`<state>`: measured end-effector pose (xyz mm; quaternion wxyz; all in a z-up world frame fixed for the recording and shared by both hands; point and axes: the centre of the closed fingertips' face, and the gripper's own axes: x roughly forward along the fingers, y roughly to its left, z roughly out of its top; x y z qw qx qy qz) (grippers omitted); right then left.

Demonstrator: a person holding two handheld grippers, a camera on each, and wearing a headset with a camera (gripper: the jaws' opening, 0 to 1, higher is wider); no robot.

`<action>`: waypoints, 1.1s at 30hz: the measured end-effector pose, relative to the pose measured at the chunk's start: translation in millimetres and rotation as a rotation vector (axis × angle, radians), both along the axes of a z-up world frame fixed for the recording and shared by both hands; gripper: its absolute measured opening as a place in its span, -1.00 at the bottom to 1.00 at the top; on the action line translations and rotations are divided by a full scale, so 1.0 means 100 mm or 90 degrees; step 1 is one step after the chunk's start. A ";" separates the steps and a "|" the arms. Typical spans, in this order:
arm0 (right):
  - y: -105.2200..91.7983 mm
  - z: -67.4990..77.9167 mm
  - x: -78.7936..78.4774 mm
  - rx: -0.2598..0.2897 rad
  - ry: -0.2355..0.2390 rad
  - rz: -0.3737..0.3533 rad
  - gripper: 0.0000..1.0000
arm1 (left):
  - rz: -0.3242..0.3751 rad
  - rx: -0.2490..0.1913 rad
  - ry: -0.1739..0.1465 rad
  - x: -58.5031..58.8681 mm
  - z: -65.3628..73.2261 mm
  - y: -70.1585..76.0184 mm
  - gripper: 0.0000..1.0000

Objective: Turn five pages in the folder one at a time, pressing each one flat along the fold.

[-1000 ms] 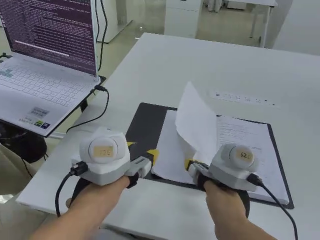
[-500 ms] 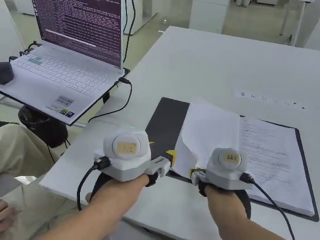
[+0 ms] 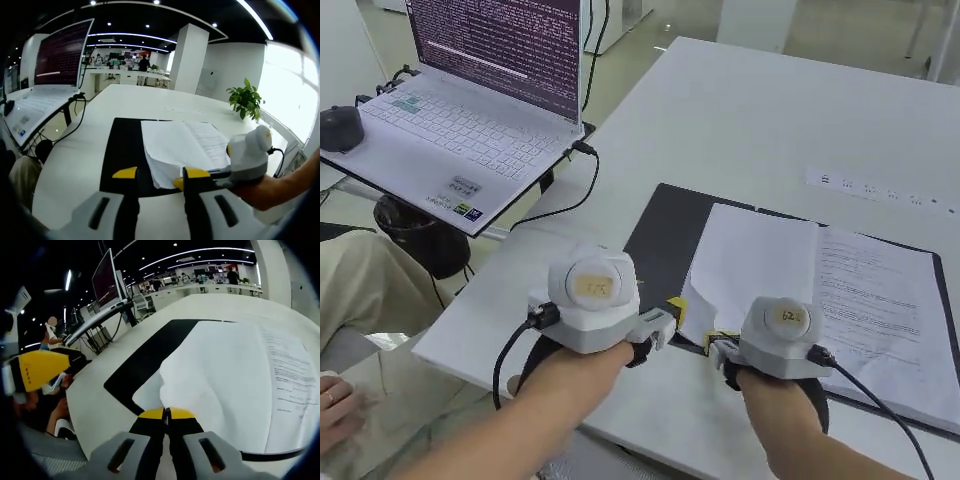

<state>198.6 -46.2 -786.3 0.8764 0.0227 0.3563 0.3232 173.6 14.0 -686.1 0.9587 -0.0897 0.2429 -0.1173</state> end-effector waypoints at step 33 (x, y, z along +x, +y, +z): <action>-1.00 0.42 0.62 0.122 -0.056 -0.058 -0.77 | -0.128 0.164 0.073 0.29 -0.98 -0.53 -0.54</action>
